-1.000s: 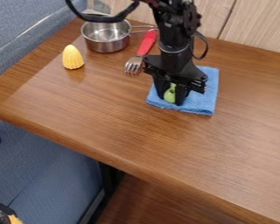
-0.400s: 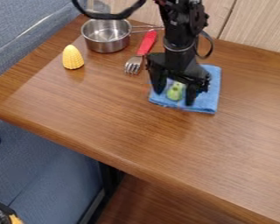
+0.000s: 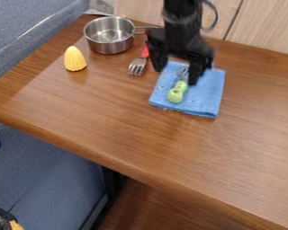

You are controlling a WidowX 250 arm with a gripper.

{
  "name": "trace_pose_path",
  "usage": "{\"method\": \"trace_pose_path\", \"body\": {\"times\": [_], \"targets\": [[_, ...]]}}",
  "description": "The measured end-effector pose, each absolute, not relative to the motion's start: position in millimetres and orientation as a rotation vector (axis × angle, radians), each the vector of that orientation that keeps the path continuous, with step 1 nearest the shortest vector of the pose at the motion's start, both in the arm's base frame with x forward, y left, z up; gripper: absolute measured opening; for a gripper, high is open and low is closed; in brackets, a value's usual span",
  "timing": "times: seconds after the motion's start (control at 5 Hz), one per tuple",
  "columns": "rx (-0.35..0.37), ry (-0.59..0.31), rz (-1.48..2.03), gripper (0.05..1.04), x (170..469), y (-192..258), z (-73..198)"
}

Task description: Move the green spatula and put it on the blue cloth

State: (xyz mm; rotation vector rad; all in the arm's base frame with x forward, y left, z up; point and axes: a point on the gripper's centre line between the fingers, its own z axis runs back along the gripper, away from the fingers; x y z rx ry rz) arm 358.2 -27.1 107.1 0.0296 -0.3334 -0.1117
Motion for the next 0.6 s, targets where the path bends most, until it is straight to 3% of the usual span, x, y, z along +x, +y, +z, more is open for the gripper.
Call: {"method": "trace_pose_path", "body": {"times": [0.4, 0.6], "targets": [[0.016, -0.402, -0.114, 1.001, 357, -14, 152], [0.014, -0.407, -0.114, 1.001, 357, -13, 154]]}}
